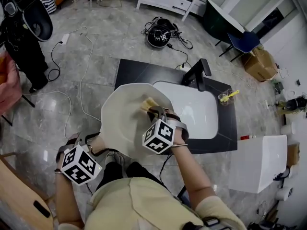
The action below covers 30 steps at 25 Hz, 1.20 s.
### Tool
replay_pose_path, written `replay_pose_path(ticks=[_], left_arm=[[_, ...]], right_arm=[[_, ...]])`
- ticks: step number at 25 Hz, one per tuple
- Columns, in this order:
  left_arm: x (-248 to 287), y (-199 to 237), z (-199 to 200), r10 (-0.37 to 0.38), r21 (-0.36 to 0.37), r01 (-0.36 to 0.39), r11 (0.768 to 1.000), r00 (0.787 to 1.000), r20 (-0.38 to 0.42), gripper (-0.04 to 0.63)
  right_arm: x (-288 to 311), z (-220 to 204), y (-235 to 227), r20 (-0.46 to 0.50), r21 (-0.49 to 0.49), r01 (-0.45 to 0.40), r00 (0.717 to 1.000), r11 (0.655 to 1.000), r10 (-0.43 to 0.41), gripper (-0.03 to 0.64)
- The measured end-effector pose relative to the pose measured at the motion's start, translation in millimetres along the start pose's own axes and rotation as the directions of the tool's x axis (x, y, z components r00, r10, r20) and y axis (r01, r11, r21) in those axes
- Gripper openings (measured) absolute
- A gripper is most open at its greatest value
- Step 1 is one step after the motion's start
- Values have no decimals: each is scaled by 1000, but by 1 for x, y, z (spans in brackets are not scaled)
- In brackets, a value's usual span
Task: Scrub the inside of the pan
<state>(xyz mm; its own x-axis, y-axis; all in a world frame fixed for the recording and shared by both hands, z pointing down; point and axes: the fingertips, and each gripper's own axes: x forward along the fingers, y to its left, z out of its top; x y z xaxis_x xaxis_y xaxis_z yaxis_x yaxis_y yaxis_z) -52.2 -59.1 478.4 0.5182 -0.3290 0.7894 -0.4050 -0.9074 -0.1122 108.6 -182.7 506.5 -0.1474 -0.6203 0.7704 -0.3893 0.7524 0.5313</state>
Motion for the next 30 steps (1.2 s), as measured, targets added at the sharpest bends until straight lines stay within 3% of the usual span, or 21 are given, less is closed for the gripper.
replay_pose_path(ticks=[15, 22, 30], left_arm=[[5, -11, 25, -59, 22, 60, 998, 998, -32, 272], [15, -19, 20, -90, 37, 93, 995, 994, -65, 272], [24, -22, 18, -106, 31, 108, 994, 992, -74, 272]], right_arm=[[18, 6, -7, -52, 41, -28, 998, 999, 30, 52], [38, 7, -12, -122, 73, -16, 992, 997, 25, 52], [64, 18, 4, -138, 39, -78, 987, 996, 83, 52]])
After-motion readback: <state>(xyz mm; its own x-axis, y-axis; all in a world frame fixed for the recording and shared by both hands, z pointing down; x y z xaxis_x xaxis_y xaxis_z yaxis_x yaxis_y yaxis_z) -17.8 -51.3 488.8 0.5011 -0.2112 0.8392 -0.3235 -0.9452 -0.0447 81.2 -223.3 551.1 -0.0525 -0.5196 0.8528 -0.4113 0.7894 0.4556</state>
